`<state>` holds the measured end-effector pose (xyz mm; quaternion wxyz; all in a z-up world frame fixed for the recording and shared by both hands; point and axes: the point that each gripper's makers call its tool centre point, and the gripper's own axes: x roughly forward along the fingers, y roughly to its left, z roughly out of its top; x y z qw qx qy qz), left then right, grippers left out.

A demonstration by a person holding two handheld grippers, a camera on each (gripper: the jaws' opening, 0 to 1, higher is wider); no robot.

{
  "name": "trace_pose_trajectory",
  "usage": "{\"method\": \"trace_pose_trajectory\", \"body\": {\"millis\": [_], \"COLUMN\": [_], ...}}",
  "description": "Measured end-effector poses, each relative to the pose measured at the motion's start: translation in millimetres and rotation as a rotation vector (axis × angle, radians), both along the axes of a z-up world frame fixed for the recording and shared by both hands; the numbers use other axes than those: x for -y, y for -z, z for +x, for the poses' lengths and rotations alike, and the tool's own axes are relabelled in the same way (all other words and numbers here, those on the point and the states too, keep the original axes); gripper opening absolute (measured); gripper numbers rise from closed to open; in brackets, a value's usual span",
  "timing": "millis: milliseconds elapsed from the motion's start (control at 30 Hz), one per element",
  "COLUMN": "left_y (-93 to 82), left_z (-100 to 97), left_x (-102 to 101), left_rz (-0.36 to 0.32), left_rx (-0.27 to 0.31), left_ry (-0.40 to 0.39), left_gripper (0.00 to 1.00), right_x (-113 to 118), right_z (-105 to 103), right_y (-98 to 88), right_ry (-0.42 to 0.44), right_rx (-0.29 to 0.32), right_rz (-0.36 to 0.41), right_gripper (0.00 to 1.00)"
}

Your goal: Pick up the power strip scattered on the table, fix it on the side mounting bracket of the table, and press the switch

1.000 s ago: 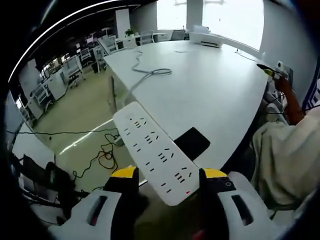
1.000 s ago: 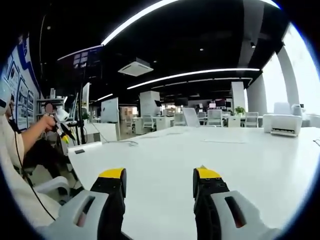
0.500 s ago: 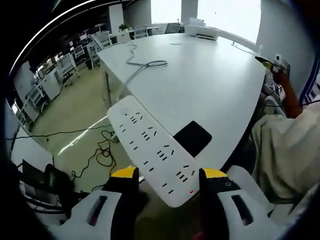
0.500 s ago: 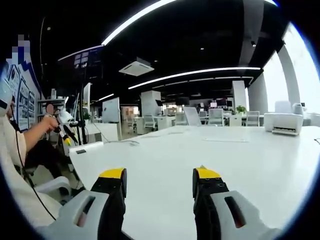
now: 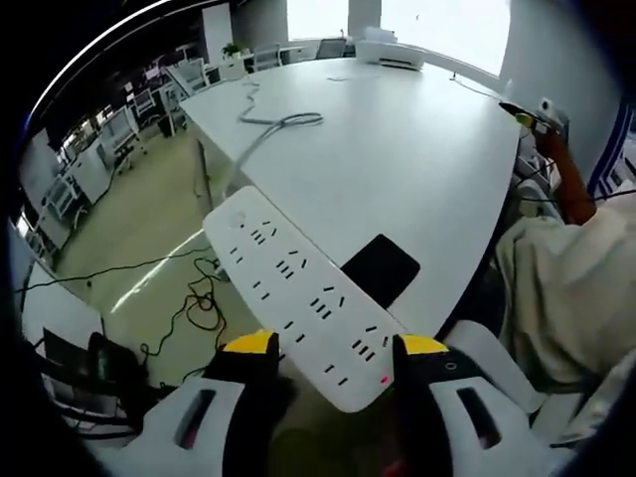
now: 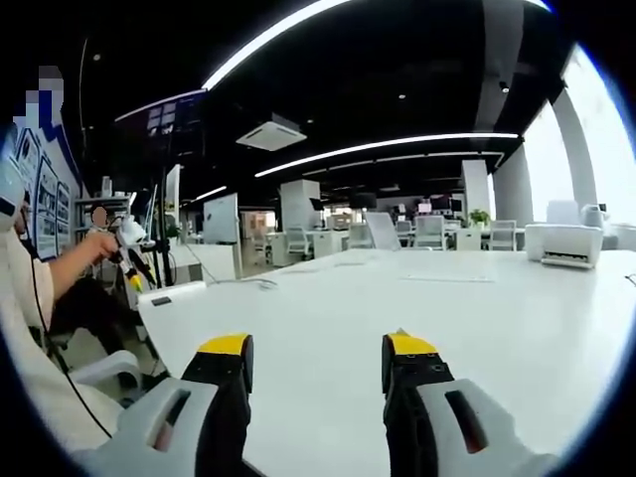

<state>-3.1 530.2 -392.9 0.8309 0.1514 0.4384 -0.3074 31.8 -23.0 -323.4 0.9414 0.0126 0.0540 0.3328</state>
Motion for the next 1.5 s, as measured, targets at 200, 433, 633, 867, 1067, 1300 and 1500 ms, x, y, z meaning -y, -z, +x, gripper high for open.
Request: {"method": "trace_pose_trajectory", "body": {"millis": [200, 433, 633, 867, 1067, 1300, 1500], "left_y": [4.6, 5.7, 8.0, 8.5, 9.1, 9.6, 10.7], "left_z": [-1.4, -0.7, -0.5, -0.9, 1.4, 3.1, 3.2], "left_x": [1.7, 2.3, 2.2, 5.9, 6.6, 6.2, 8.4], "left_rz": [0.006, -0.012, -0.032, -0.026, 0.004, 0.029, 0.057], "left_rx": [-0.019, -0.036, -0.075, -0.092, -0.118, -0.141, -0.176], "left_ry": [0.014, 0.019, 0.006, 0.031, 0.065, 0.096, 0.115], "left_gripper": [0.49, 0.48, 0.49, 0.49, 0.5, 0.49, 0.49], "right_x": [1.2, 4.8, 2.0, 0.3, 0.1, -0.6, -1.1], "right_z": [-0.8, -1.3, -1.3, -0.6, -0.5, 0.0, 0.1], "right_y": [-2.3, -7.6, -6.3, -4.5, -3.4, -1.5, -0.8], "right_ry": [0.001, 0.009, 0.003, -0.002, 0.001, 0.002, 0.001], "right_rx": [0.004, 0.012, 0.011, 0.006, 0.003, -0.001, -0.001], "right_rz": [0.006, 0.022, 0.019, 0.016, 0.013, 0.013, 0.013], "right_gripper": [0.47, 0.46, 0.46, 0.45, 0.45, 0.45, 0.45]}}
